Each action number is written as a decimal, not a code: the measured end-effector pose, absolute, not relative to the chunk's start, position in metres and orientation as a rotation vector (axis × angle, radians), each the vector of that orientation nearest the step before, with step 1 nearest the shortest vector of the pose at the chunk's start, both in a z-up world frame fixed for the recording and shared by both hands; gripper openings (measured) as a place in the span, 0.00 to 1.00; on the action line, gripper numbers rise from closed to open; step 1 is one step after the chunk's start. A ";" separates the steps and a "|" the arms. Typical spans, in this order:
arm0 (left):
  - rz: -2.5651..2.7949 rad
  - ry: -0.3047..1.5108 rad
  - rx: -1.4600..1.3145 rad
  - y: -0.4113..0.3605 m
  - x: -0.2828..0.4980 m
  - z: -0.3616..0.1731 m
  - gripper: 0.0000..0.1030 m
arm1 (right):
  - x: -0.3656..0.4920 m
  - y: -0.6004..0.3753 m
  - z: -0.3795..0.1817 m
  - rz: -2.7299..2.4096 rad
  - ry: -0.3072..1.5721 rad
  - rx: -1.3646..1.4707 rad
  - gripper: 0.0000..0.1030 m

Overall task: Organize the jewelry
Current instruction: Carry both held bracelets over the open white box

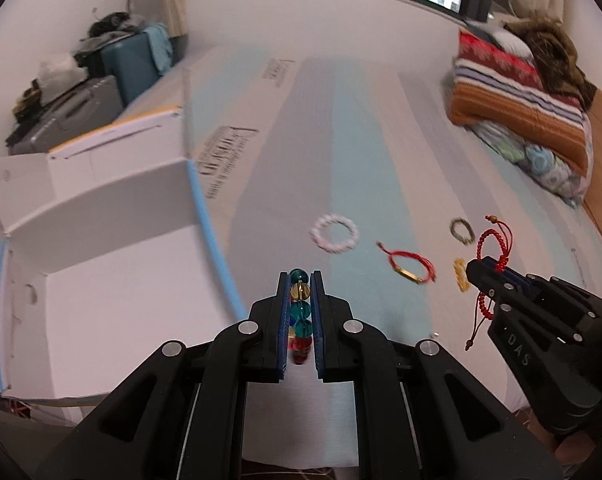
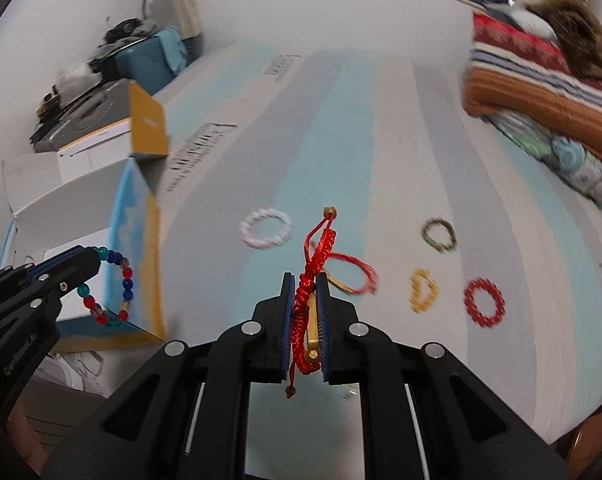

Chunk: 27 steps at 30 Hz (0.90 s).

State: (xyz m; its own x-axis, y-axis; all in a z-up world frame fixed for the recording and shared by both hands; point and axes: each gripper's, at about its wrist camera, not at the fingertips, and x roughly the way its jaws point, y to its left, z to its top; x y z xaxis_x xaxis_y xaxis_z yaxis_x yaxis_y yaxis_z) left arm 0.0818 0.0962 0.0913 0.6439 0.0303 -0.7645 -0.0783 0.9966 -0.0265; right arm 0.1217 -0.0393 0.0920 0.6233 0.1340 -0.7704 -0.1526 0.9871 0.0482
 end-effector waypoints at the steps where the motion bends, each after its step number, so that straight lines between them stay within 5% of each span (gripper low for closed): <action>1: 0.075 0.862 -0.063 0.105 0.079 0.096 0.09 | 0.122 -0.028 0.097 0.178 0.872 -0.031 0.10; 12: 0.215 0.840 -0.113 0.203 0.044 0.113 0.09 | 0.112 0.087 0.129 0.338 0.823 -0.065 0.10; 27: 0.371 0.926 -0.188 0.310 0.024 0.073 0.09 | 0.119 0.206 0.087 0.471 0.911 -0.144 0.10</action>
